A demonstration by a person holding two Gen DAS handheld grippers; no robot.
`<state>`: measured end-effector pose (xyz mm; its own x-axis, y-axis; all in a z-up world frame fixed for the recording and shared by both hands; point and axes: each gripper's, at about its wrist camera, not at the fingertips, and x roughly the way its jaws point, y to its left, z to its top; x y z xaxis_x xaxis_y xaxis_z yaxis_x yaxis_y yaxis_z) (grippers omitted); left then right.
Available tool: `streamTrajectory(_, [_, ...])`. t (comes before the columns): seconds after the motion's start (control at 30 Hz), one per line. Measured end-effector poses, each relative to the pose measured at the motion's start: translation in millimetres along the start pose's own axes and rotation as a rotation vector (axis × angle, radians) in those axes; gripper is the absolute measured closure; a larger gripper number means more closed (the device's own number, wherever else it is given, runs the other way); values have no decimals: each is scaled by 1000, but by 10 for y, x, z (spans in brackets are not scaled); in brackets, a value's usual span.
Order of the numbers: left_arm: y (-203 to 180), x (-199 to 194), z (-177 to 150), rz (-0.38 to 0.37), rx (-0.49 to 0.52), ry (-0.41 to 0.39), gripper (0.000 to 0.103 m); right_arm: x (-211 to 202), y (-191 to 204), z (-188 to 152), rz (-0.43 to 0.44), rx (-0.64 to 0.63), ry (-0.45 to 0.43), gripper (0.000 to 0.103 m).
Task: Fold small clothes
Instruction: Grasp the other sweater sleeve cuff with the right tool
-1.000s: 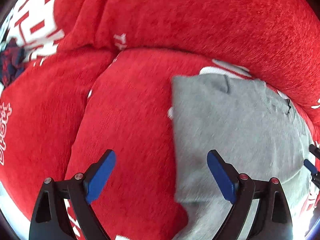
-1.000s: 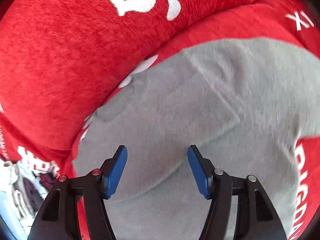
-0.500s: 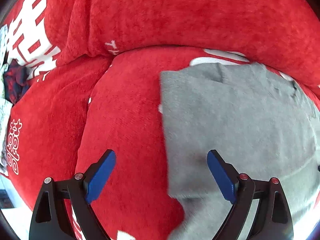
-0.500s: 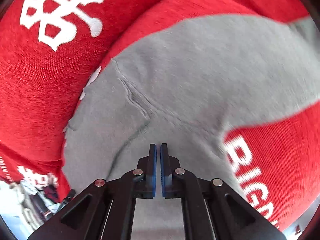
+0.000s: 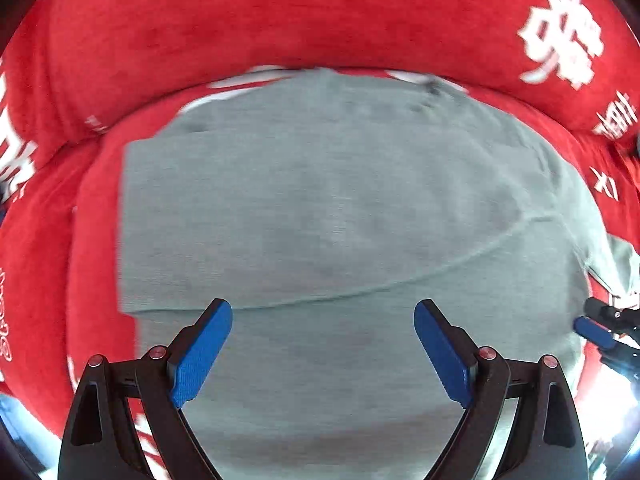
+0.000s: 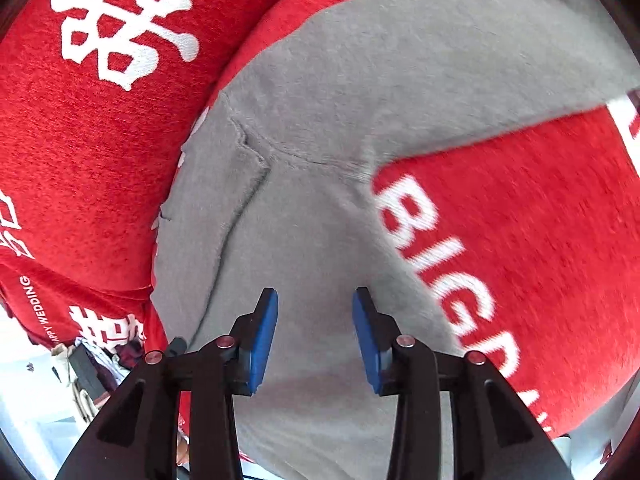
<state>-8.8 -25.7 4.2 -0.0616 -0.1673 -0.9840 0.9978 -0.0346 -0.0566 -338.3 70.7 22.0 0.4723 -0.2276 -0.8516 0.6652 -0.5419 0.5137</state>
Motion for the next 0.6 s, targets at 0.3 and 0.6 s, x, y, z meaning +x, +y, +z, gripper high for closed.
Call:
streamTrajectory(0.3, [-729, 45, -25, -47, 77, 34, 10, -381, -530, 93, 7, 72, -82, 61])
streamTrajectory(0.6, [-1301, 88, -49, -82, 141, 58, 10, -931, -1411, 389, 49, 311, -291, 60])
